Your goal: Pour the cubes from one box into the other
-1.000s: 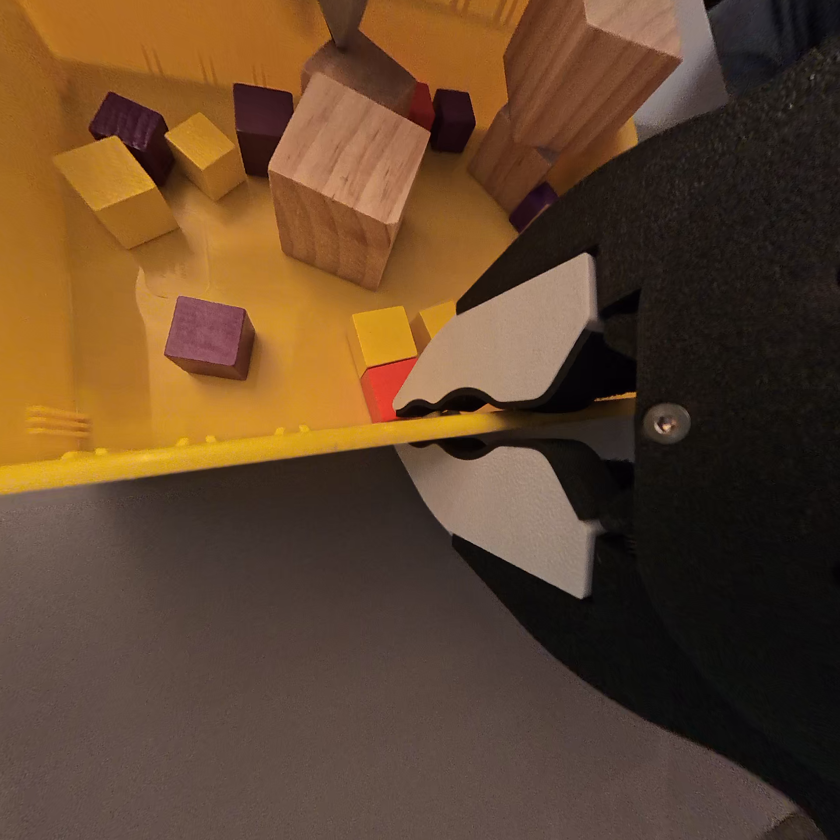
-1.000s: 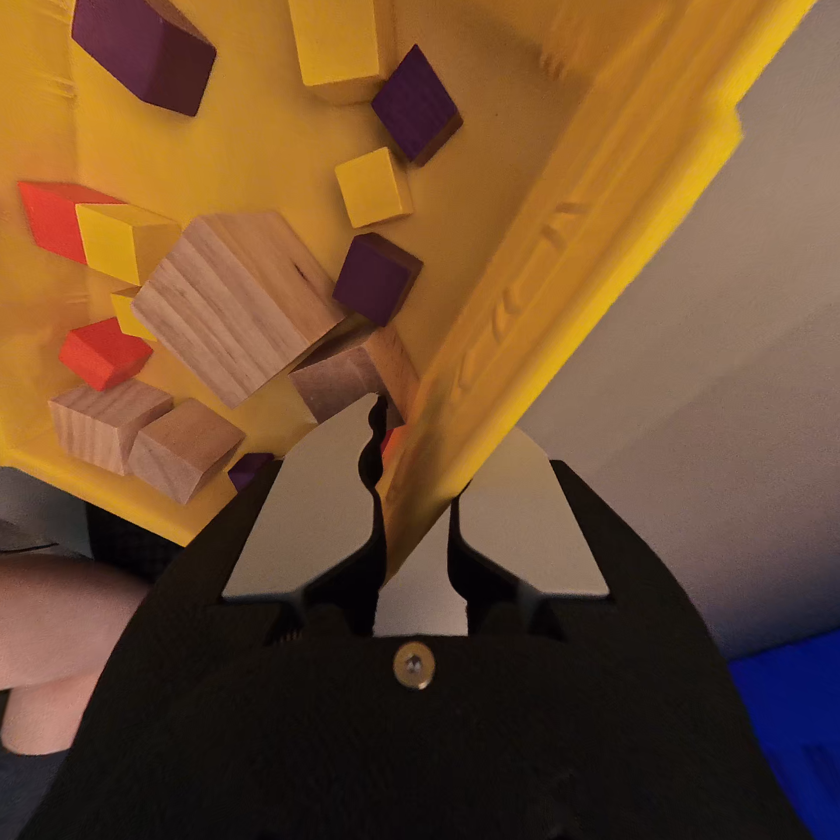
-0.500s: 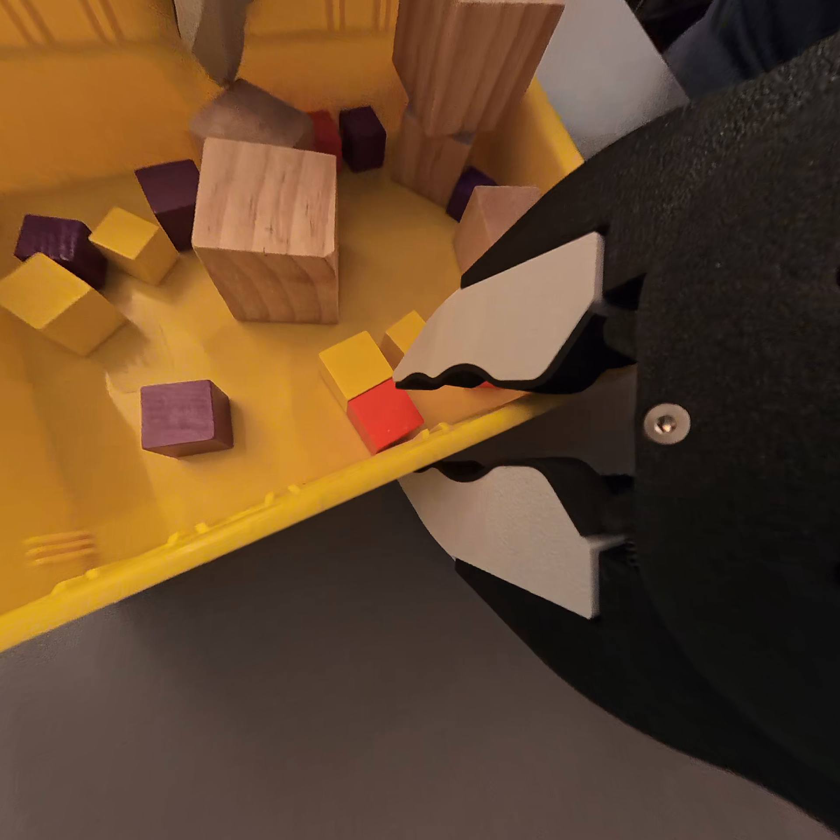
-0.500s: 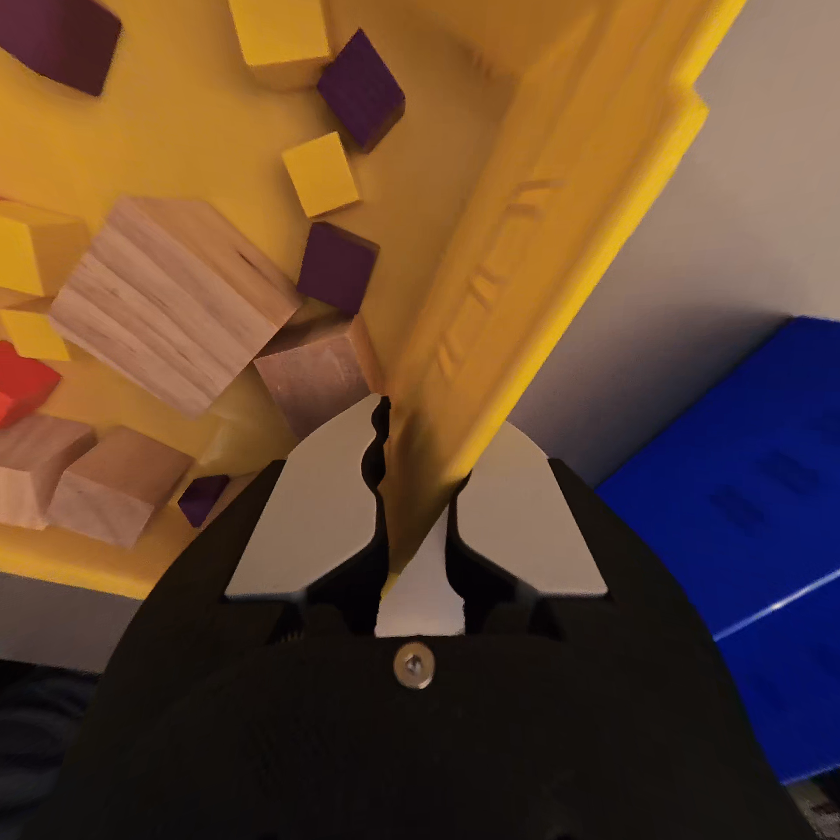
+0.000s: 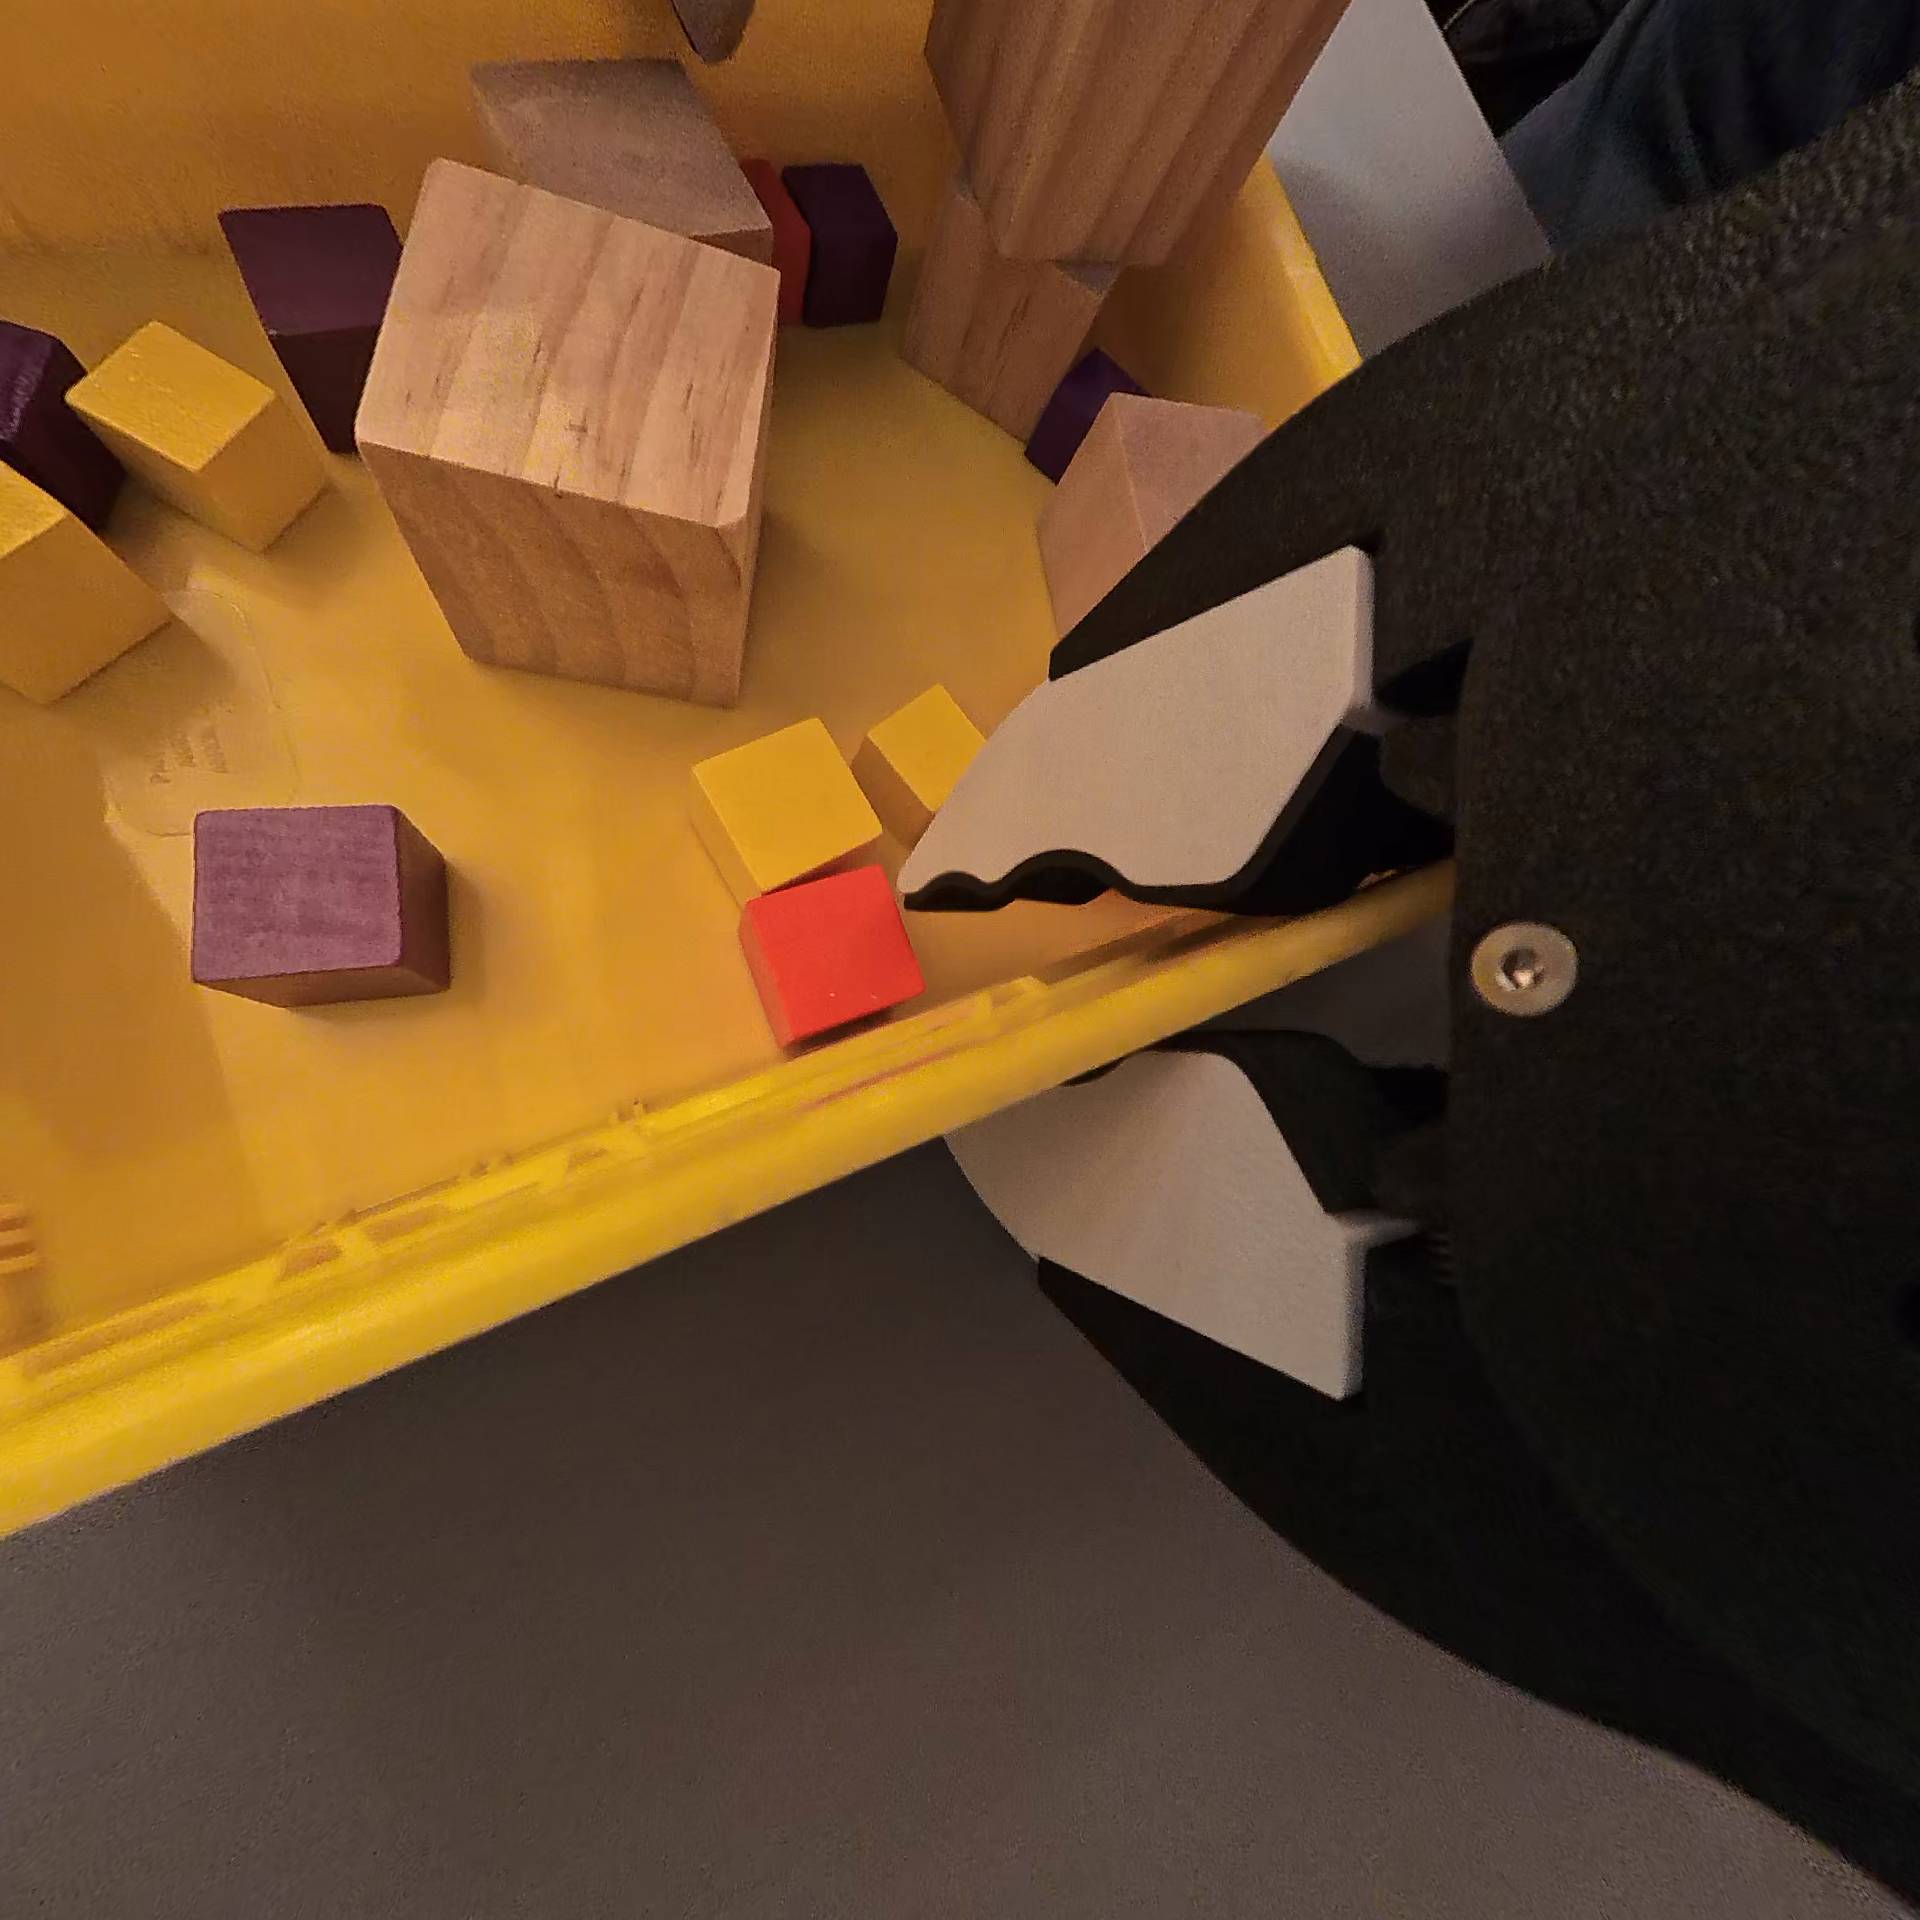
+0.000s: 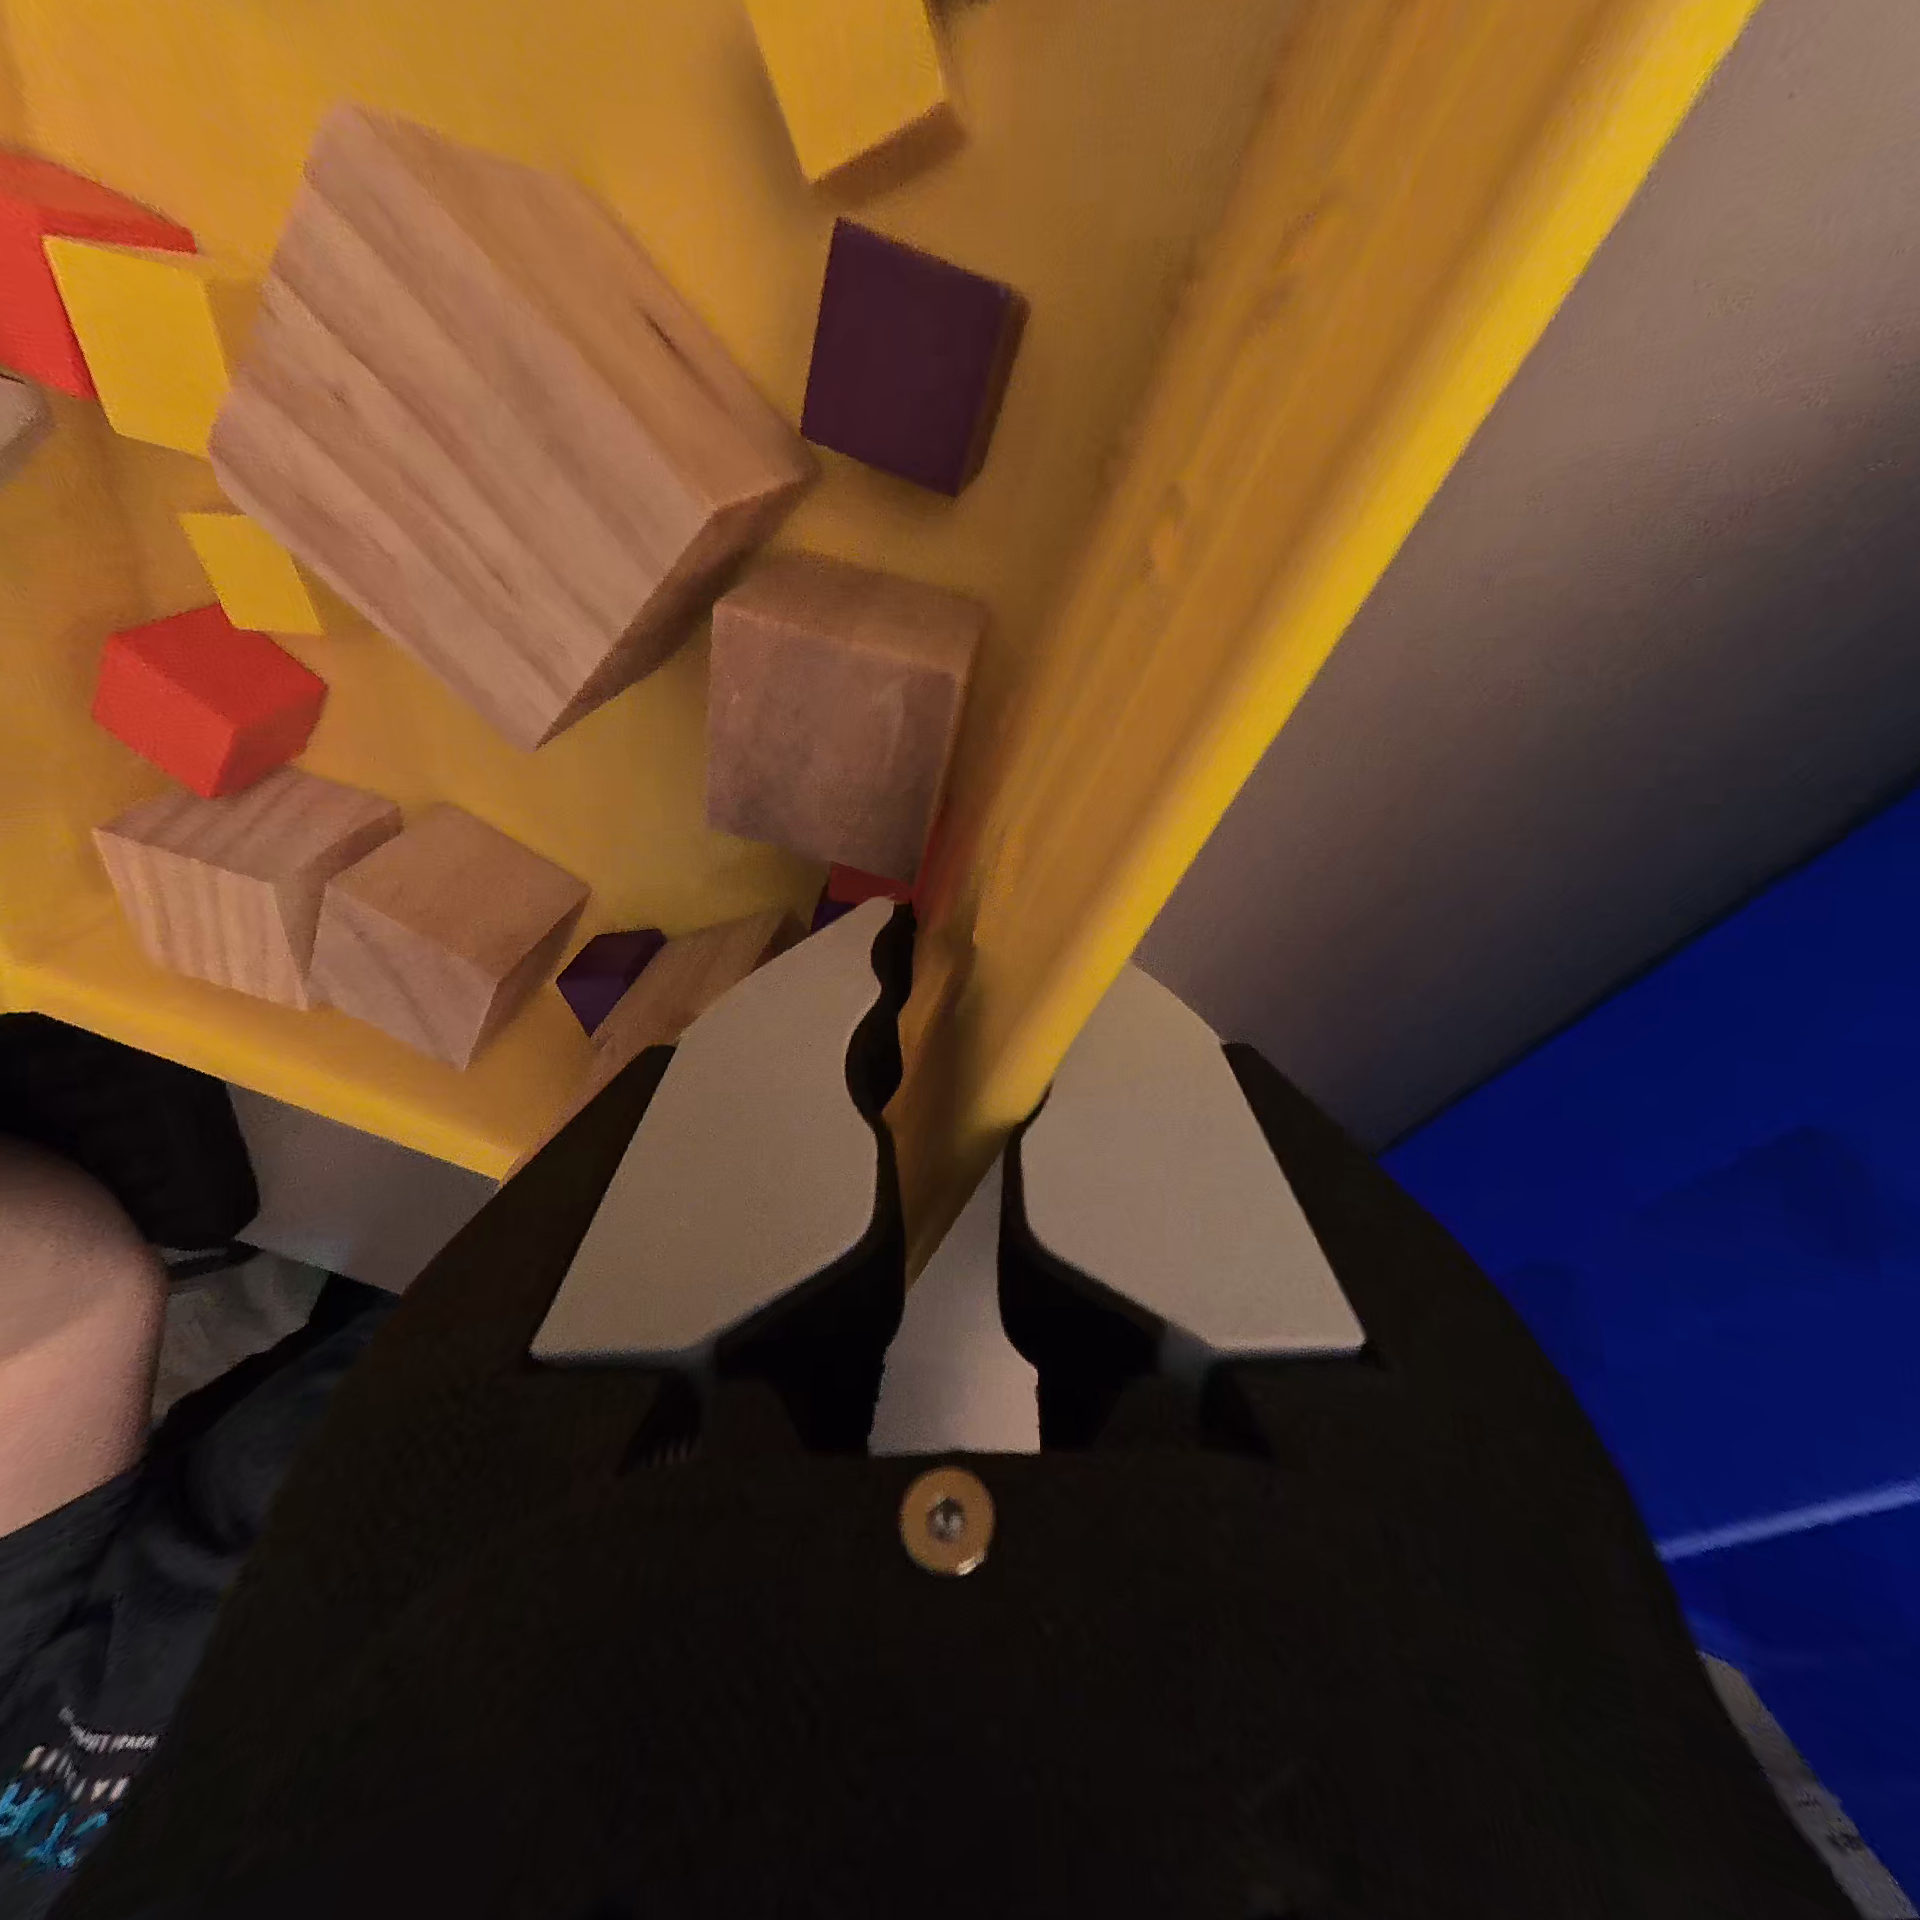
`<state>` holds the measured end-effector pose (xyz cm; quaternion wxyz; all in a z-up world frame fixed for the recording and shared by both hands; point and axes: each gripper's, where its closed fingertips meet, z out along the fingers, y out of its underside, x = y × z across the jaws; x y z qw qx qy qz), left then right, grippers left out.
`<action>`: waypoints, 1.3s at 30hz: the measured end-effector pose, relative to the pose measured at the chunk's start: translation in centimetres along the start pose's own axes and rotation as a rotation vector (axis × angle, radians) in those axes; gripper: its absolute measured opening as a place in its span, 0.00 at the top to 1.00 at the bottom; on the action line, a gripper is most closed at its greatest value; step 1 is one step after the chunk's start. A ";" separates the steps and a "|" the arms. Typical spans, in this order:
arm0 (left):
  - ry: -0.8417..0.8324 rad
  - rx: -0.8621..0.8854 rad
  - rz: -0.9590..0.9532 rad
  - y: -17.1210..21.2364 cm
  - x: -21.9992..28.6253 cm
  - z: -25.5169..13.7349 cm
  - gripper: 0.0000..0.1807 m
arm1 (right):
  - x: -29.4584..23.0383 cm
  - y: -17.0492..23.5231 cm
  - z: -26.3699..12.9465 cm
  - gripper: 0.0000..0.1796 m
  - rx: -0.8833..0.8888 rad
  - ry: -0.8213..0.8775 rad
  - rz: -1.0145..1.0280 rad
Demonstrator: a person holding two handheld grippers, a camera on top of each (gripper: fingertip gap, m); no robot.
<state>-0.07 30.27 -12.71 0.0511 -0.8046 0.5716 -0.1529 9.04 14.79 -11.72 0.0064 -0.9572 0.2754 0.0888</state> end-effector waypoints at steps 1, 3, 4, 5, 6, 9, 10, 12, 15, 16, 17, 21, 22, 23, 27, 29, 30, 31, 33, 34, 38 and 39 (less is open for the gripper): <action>-0.004 -0.003 0.003 0.0 0.0 0.0 0.89 | 0.1 0.0 0.2 0.92 0.018 0.008 0.005; -0.016 -0.012 0.018 0.1 -0.1 0.0 0.89 | 0.3 -0.5 0.2 0.93 0.064 0.031 0.008; -0.015 -0.020 0.021 0.1 -0.1 0.0 0.89 | 0.3 -0.6 0.2 0.94 0.082 0.042 0.012; -0.013 -0.022 0.020 0.2 -0.1 -0.1 0.89 | 0.4 -0.7 0.2 0.93 0.096 0.054 0.006; -0.009 -0.021 0.021 0.2 0.0 -0.2 0.89 | 0.4 -0.8 0.2 0.93 0.110 0.060 -0.001; -0.009 -0.027 0.018 0.4 0.0 -0.5 0.88 | 0.3 -1.0 0.2 0.93 0.129 0.032 -0.006; -0.017 -0.028 0.021 0.4 -0.1 -0.5 0.88 | 0.2 -1.0 0.3 0.92 0.125 0.020 -0.011; -0.042 -0.033 0.036 0.4 -0.2 -0.5 0.90 | -0.1 -0.9 0.7 0.89 0.100 -0.023 0.002; -0.048 -0.045 0.040 0.6 -0.2 -0.3 0.91 | -0.3 -1.1 0.9 0.90 0.081 -0.064 0.033; -0.043 -0.056 0.037 0.8 -0.2 -0.1 0.91 | 0.2 -1.0 0.9 0.94 0.068 -0.032 0.027; -0.042 -0.063 0.031 0.9 -0.2 0.0 0.92 | 0.1 -1.0 0.9 0.95 0.062 -0.029 0.023; -0.068 -0.067 0.031 0.7 -0.3 0.0 0.93 | 0.3 -1.3 0.9 0.97 0.056 -0.012 0.044; -0.076 -0.064 0.035 0.6 -0.3 -0.1 0.93 | 0.3 -1.4 0.9 0.97 0.059 -0.006 0.047; -0.084 -0.057 0.041 0.5 -0.3 -0.1 0.93 | 0.4 -1.5 0.9 0.97 0.064 -0.001 0.046; -0.113 0.029 0.049 -0.8 -0.4 -1.3 0.93 | 0.5 -2.2 -0.3 0.97 0.155 -0.011 0.039; -0.140 0.039 0.054 -1.0 -0.1 -2.1 0.93 | 0.5 -2.3 -1.1 0.97 0.181 -0.007 0.029; -0.146 0.029 0.061 -1.1 0.2 -2.4 0.93 | 0.6 -2.2 -1.4 0.97 0.173 0.000 0.025; -0.150 0.019 0.068 -1.2 0.4 -2.7 0.93 | 0.7 -2.1 -1.7 0.97 0.161 -0.001 0.022; -0.139 0.007 0.066 -1.8 1.1 -3.3 0.93 | 1.1 -2.1 -2.6 0.97 0.151 -0.023 0.022; -0.131 0.011 0.070 -2.4 1.6 -3.7 0.93 | 1.5 -2.0 -3.2 0.97 0.150 -0.026 0.027; -0.157 0.073 0.109 -4.9 4.1 -5.3 0.93 | 3.7 -1.9 -6.5 0.97 0.216 0.009 0.025; -0.163 0.081 0.122 -5.5 4.7 -5.6 0.93 | 4.2 -1.7 -7.3 0.97 0.237 0.020 0.020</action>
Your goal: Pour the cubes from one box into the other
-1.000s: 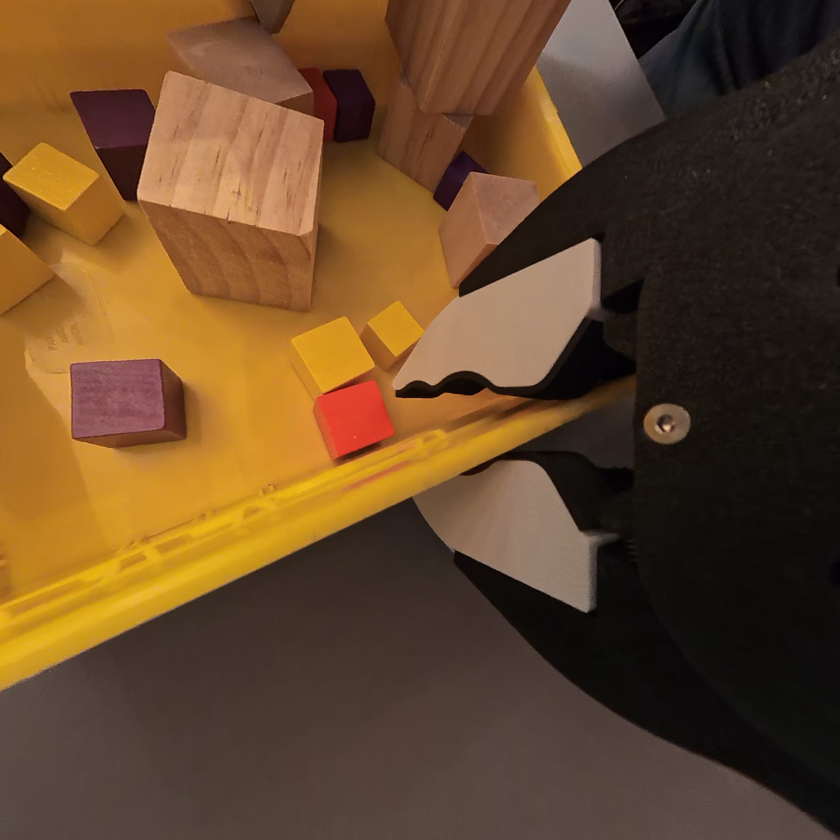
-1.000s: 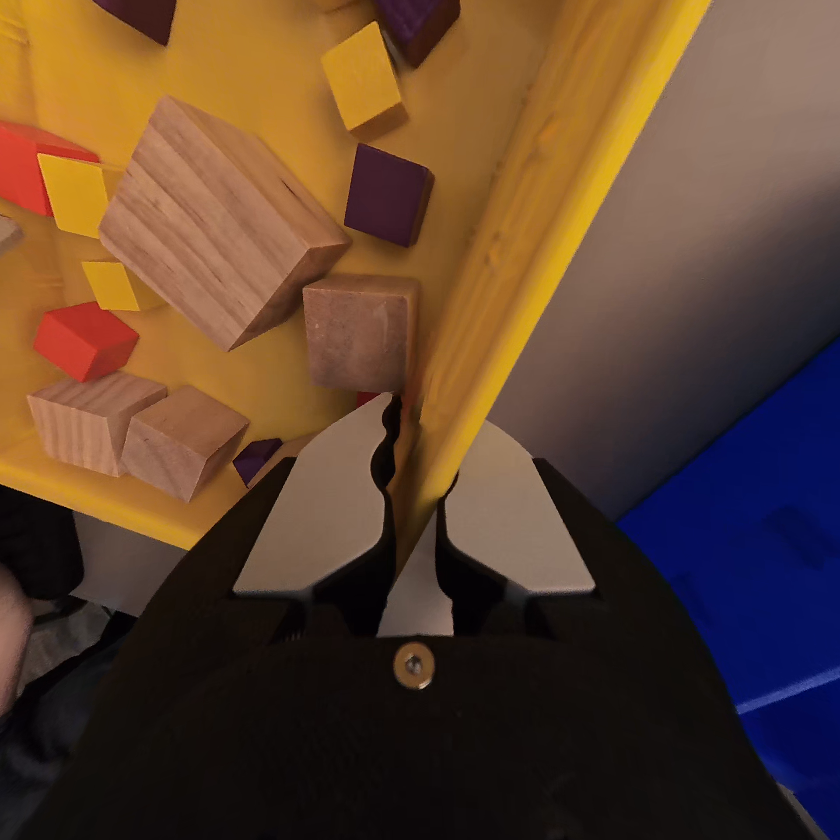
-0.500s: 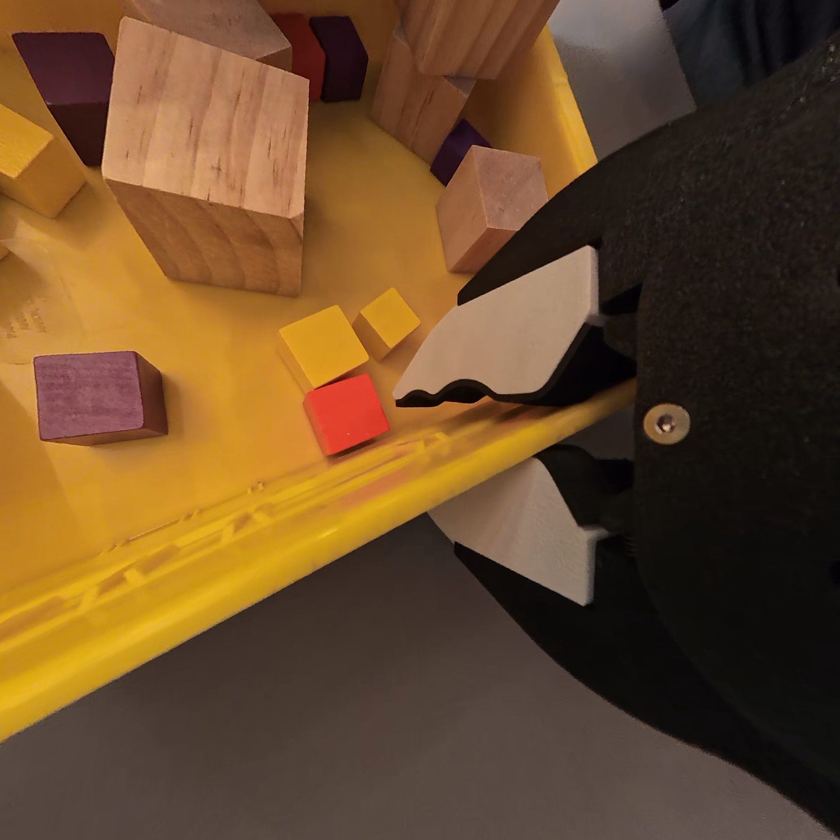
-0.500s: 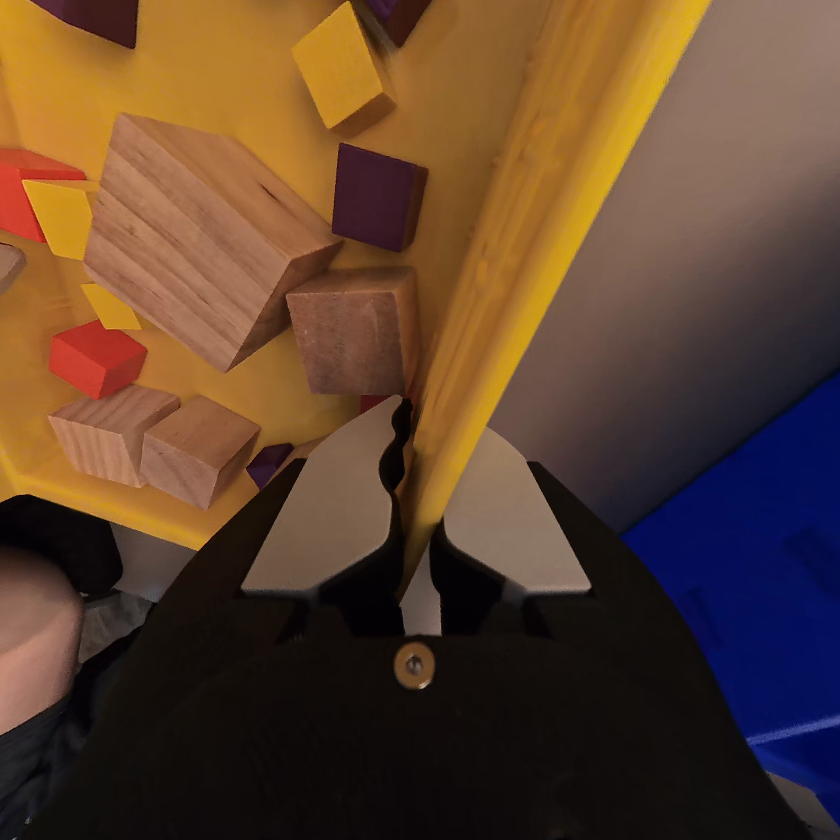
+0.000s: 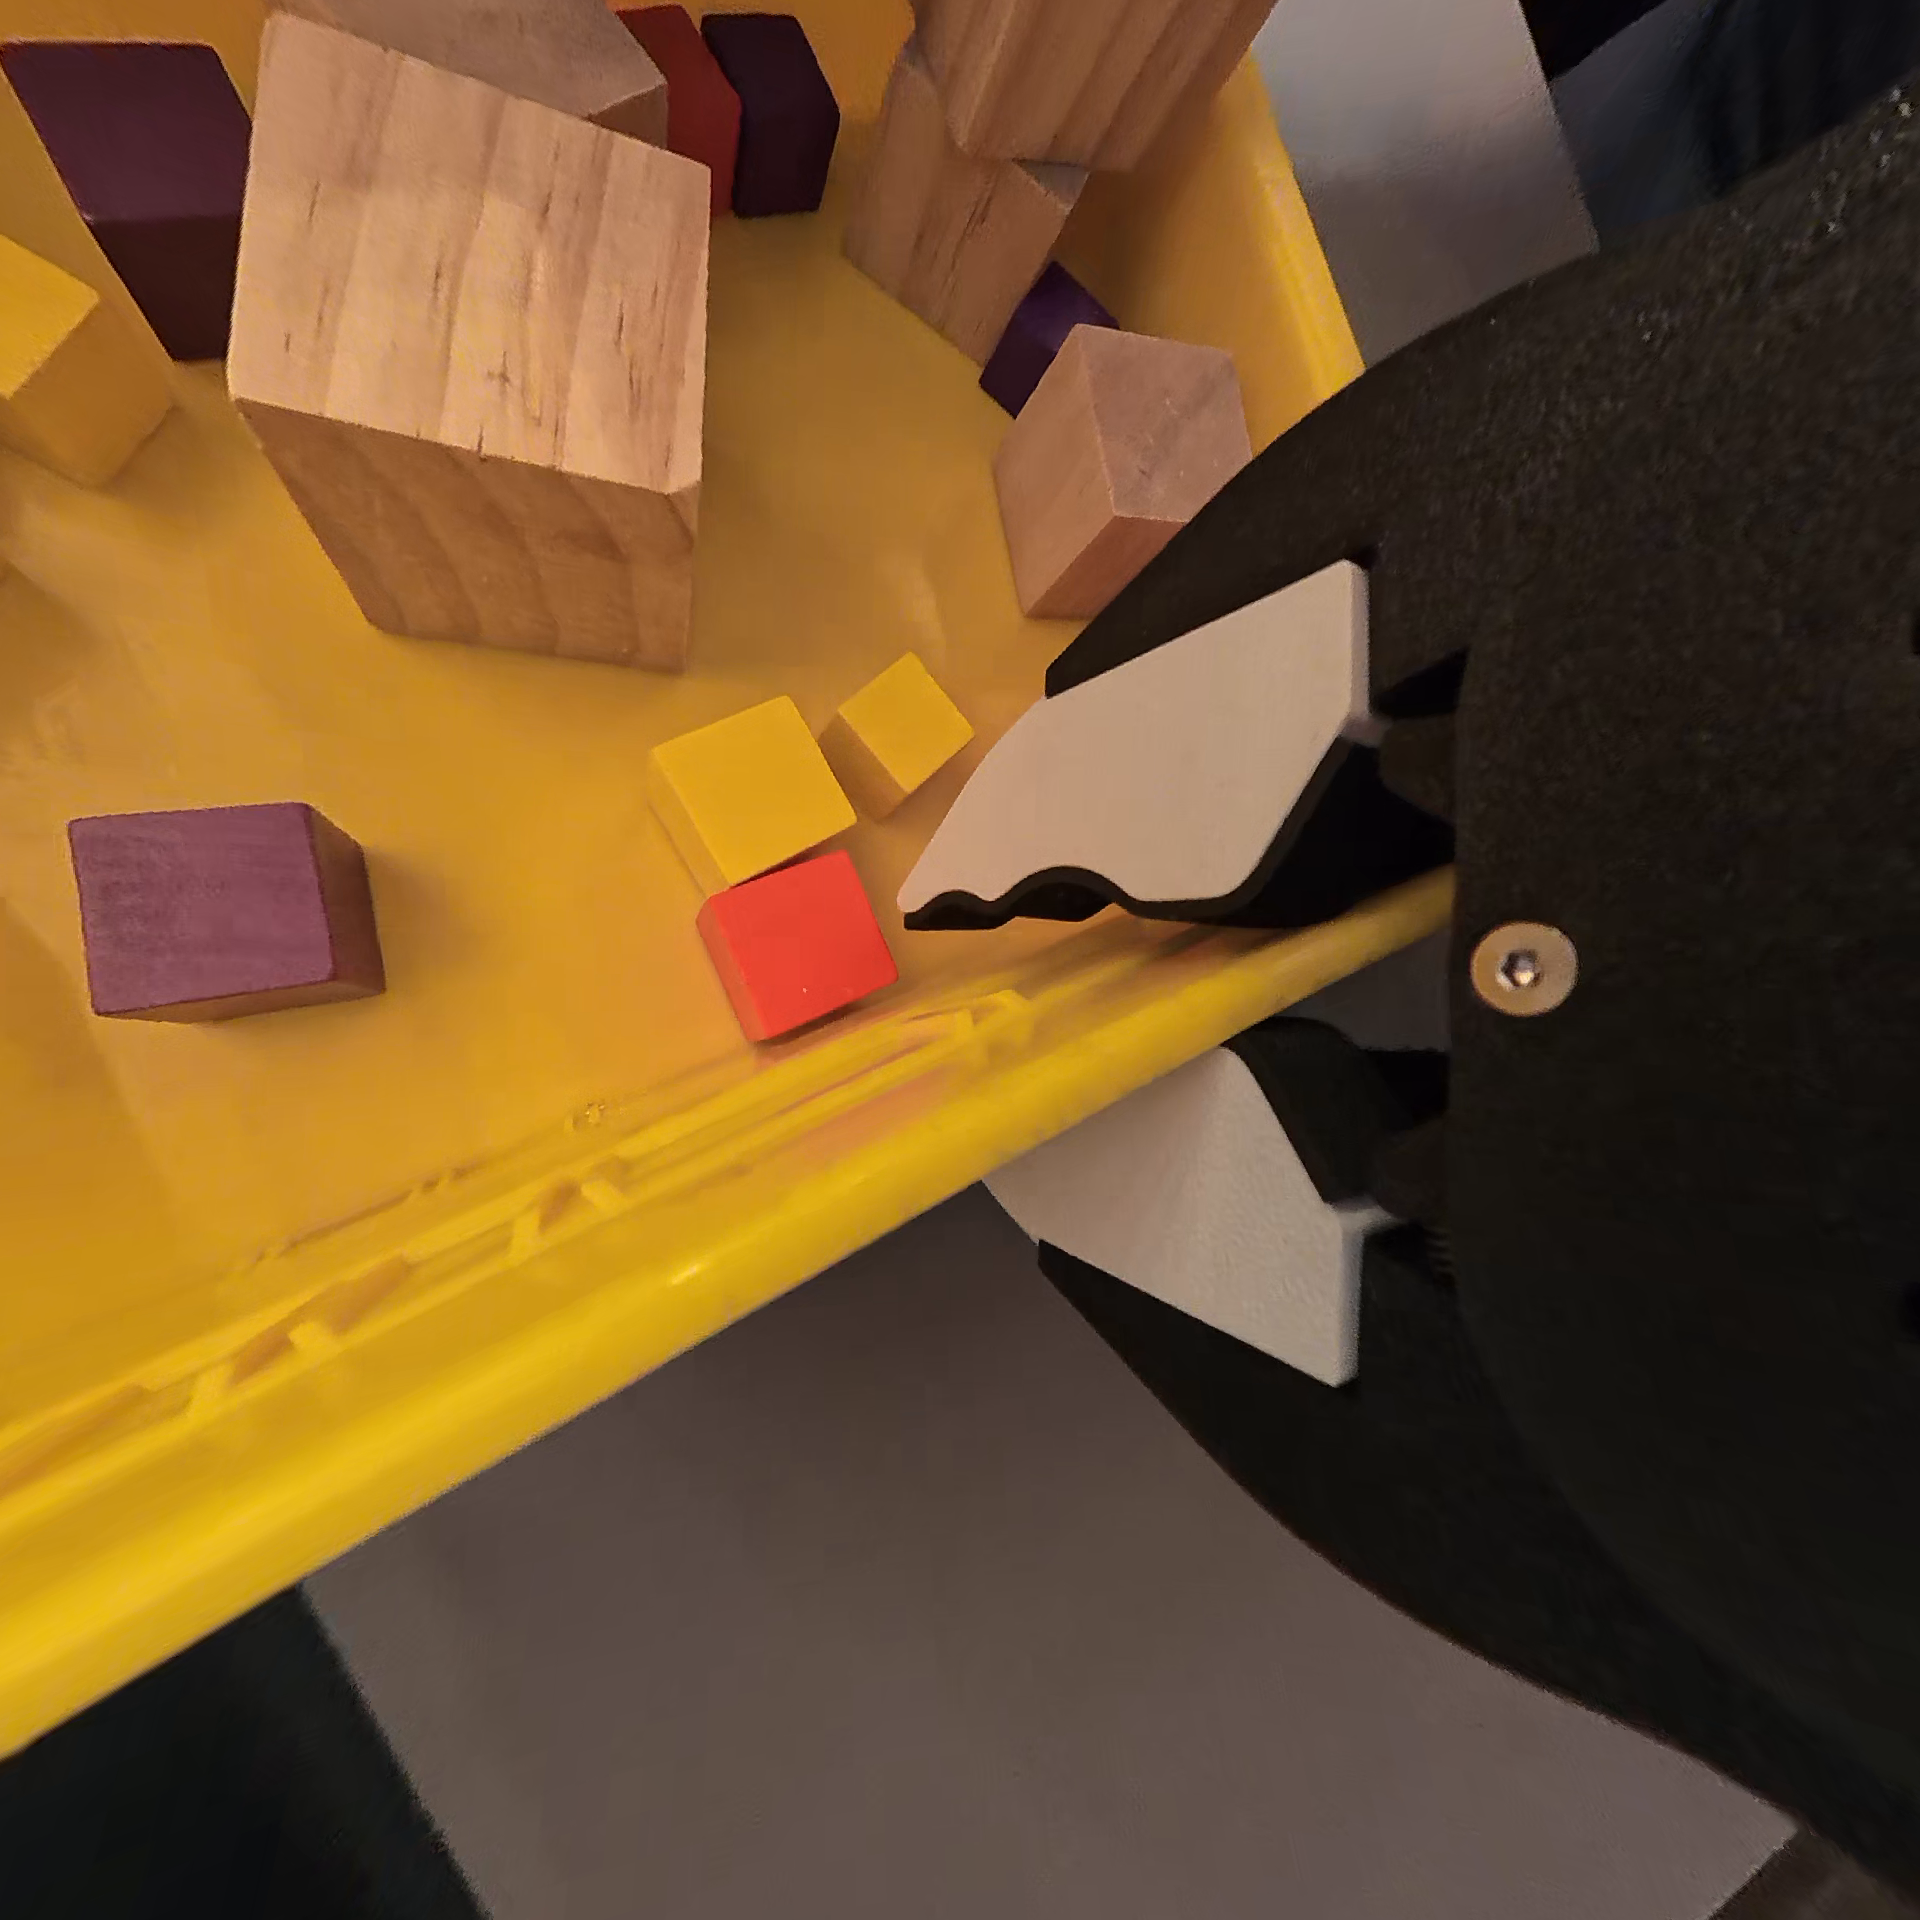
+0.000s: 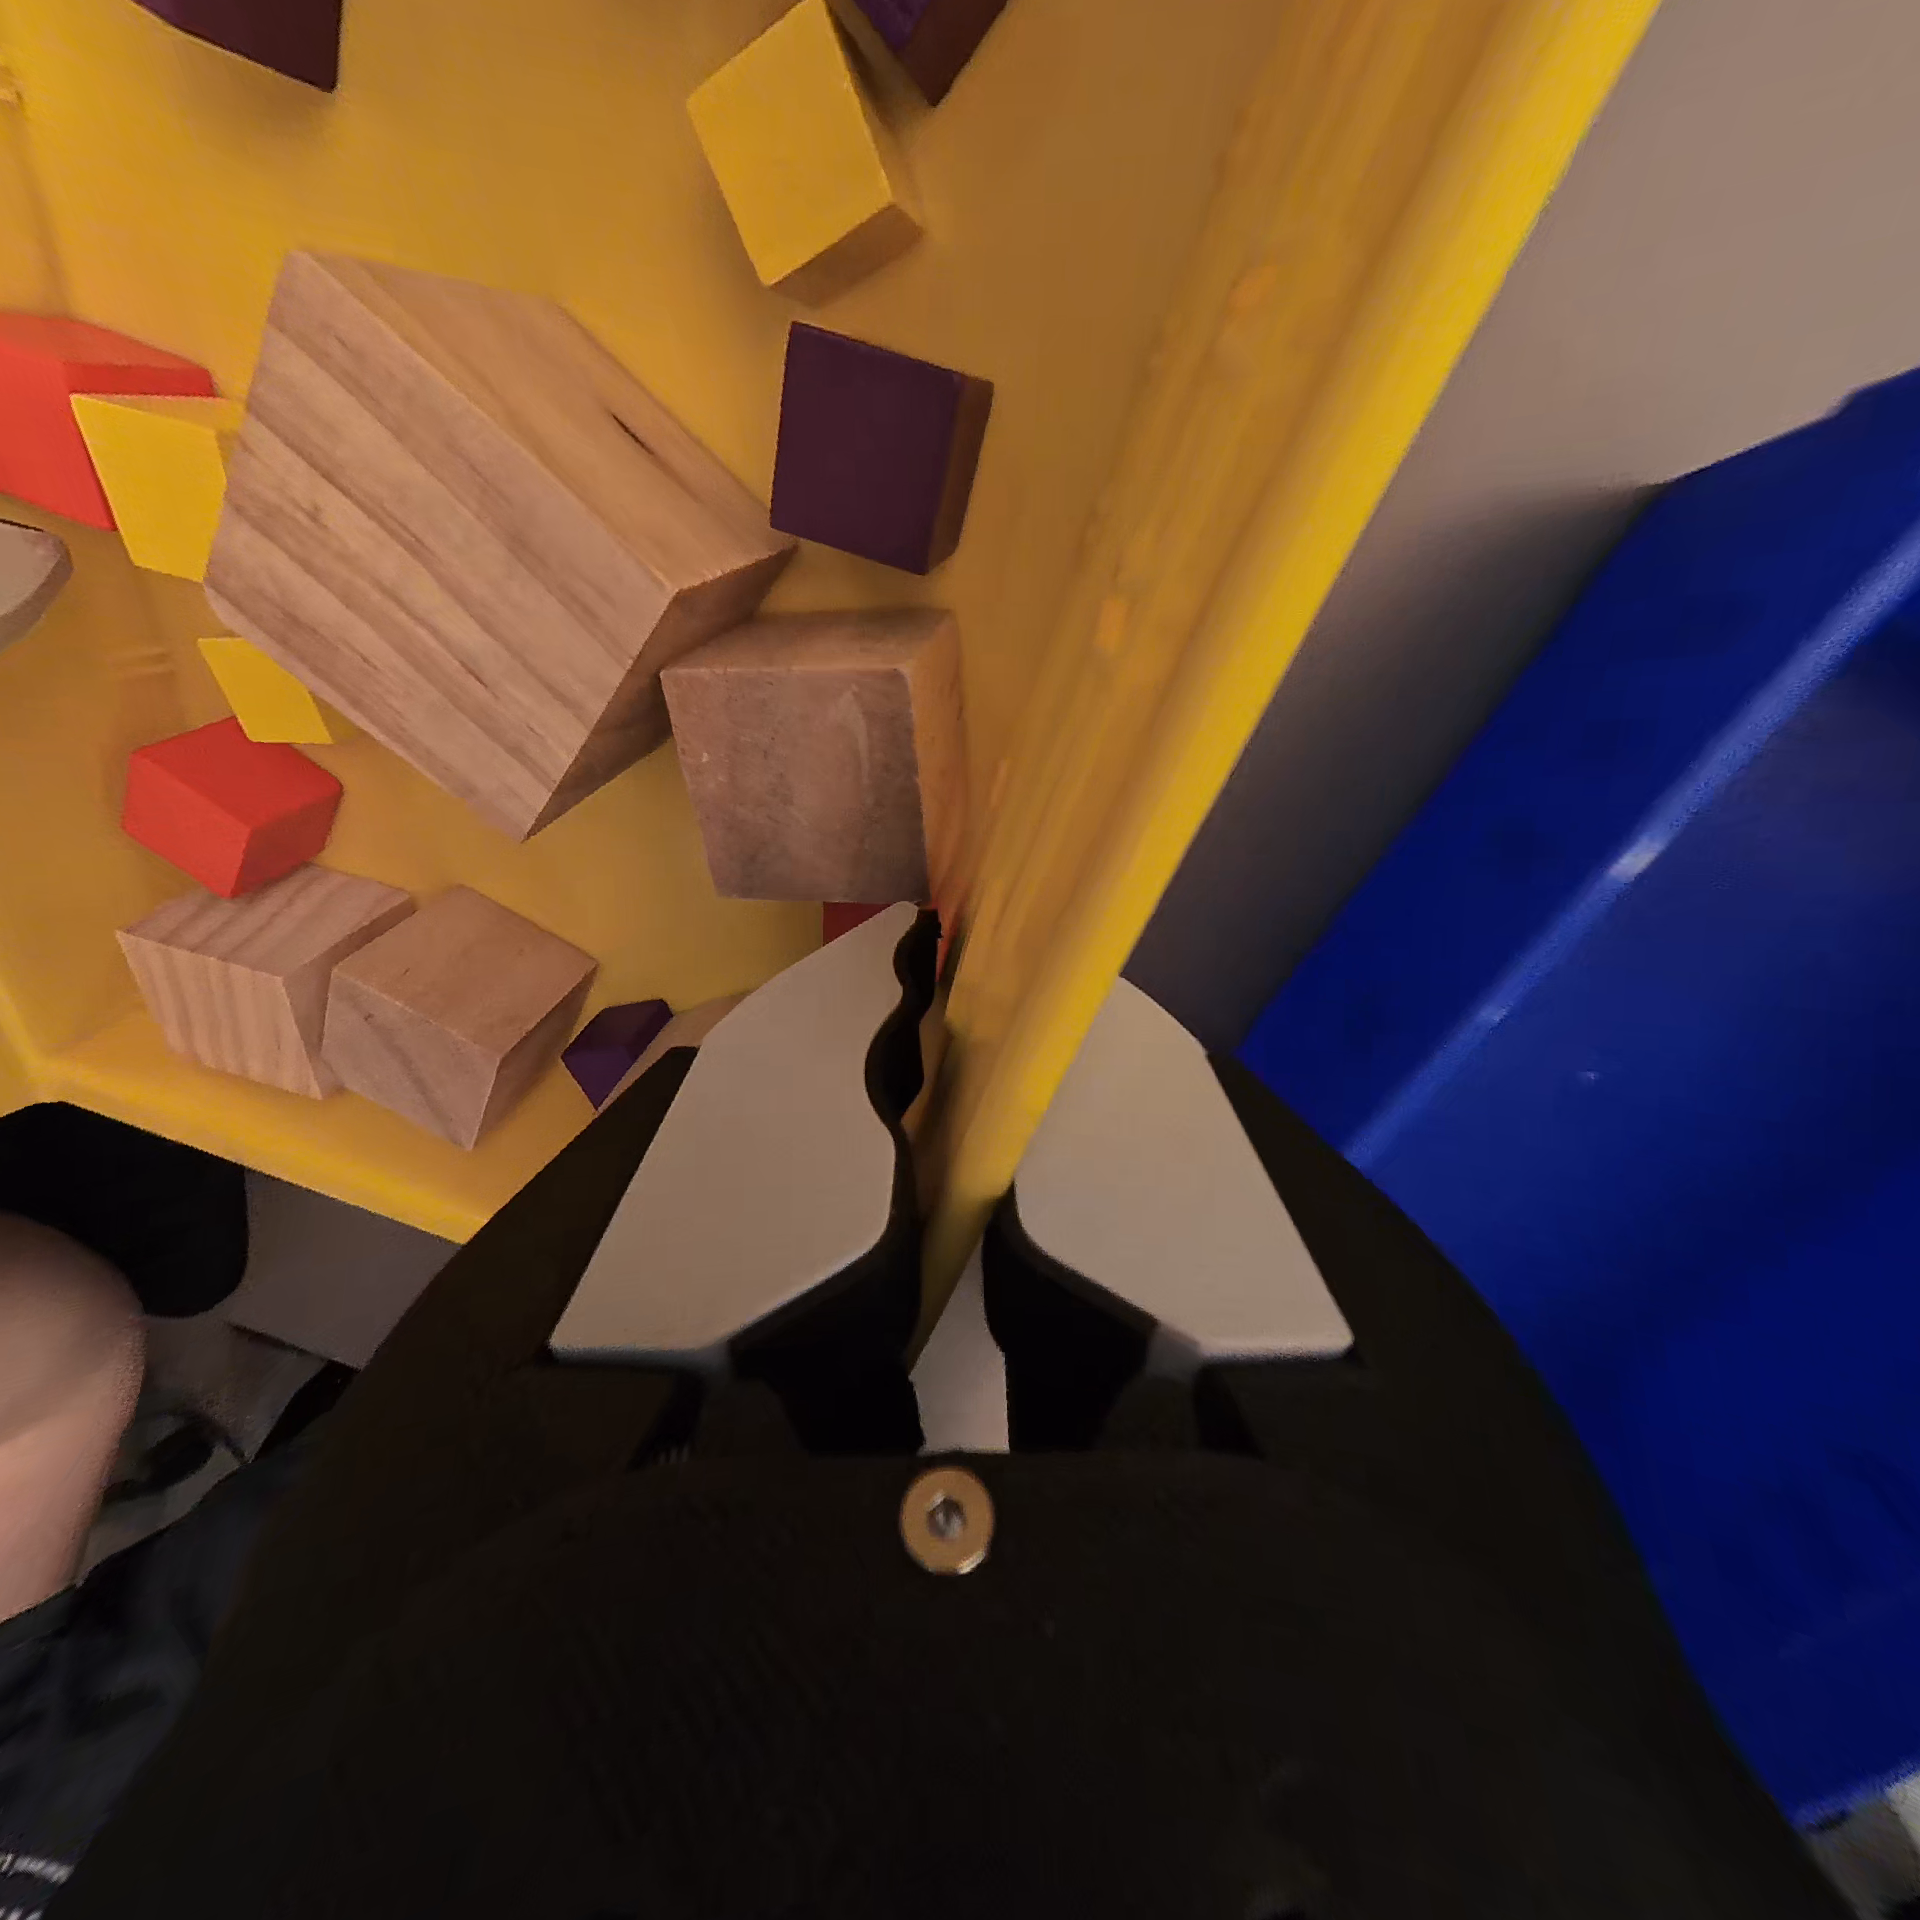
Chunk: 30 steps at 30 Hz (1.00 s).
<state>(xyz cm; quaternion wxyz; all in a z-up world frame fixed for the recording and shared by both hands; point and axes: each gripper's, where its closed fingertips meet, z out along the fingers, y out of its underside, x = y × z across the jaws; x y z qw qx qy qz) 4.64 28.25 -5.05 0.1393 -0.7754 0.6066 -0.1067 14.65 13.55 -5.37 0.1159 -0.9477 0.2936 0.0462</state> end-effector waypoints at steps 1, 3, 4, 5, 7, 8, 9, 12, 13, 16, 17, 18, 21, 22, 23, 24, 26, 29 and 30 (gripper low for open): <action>0.005 0.013 0.011 -0.8 0.6 -0.4 0.93 | 0.7 0.0 -0.7 0.97 0.020 0.005 0.006; -0.008 0.037 0.043 -2.7 1.9 -1.4 0.93 | 2.0 0.1 -2.2 0.97 0.069 0.003 0.025; -0.031 0.050 0.066 -3.6 2.5 -2.0 0.93 | 2.8 0.1 -2.9 0.96 0.097 0.004 0.033; -0.055 0.058 0.091 -4.6 3.2 -2.6 0.93 | 3.5 0.2 -3.6 0.96 0.121 0.001 0.045; -0.098 0.068 0.135 -6.5 4.7 -3.7 0.93 | 5.2 0.2 -4.8 0.96 0.166 -0.013 0.074; -0.114 0.070 0.155 -7.5 5.4 -4.2 0.93 | 6.0 0.3 -5.3 0.96 0.185 -0.024 0.093; -0.122 0.061 0.174 -8.2 6.3 -4.4 0.93 | 6.8 0.5 -5.7 0.96 0.190 -0.033 0.109; -0.110 0.012 0.223 -10.4 8.7 -4.2 0.94 | 9.5 1.3 -6.8 0.96 0.160 -0.053 0.153; -0.098 0.001 0.236 -11.2 9.5 -4.1 0.94 | 10.2 1.5 -7.1 0.96 0.155 -0.059 0.165; -0.075 -0.003 0.273 -13.2 11.7 -4.2 0.94 | 12.6 2.0 -8.6 0.96 0.164 -0.044 0.202; -0.078 -0.010 0.277 -13.5 12.3 -4.4 0.94 | 13.1 2.2 -9.0 0.96 0.164 -0.039 0.206; -0.089 -0.021 0.287 -13.8 12.5 -4.6 0.94 | 13.4 2.3 -9.3 0.96 0.160 -0.045 0.208; -0.124 -0.034 0.292 -14.8 12.6 -5.9 0.94 | 13.7 1.6 -9.9 0.95 0.163 -0.093 0.209; -0.133 -0.034 0.292 -15.2 12.6 -6.4 0.94 | 13.7 1.3 -10.1 0.95 0.166 -0.112 0.208; -0.141 -0.035 0.293 -15.6 12.6 -6.8 0.94 | 13.8 1.0 -10.4 0.95 0.174 -0.123 0.199; -0.142 -0.031 0.293 -16.0 12.8 -7.1 0.94 | 14.1 0.8 -10.7 0.95 0.186 -0.131 0.195; -0.135 -0.019 0.306 -17.1 13.6 -7.2 0.94 | 15.0 0.7 -11.4 0.95 0.206 -0.129 0.202; -0.129 -0.010 0.351 -19.0 15.1 -6.4 0.94 | 16.9 0.8 -11.6 0.95 0.229 -0.115 0.243; -0.131 -0.002 0.370 -19.7 15.5 -5.9 0.94 | 17.6 0.7 -11.4 0.95 0.242 -0.117 0.256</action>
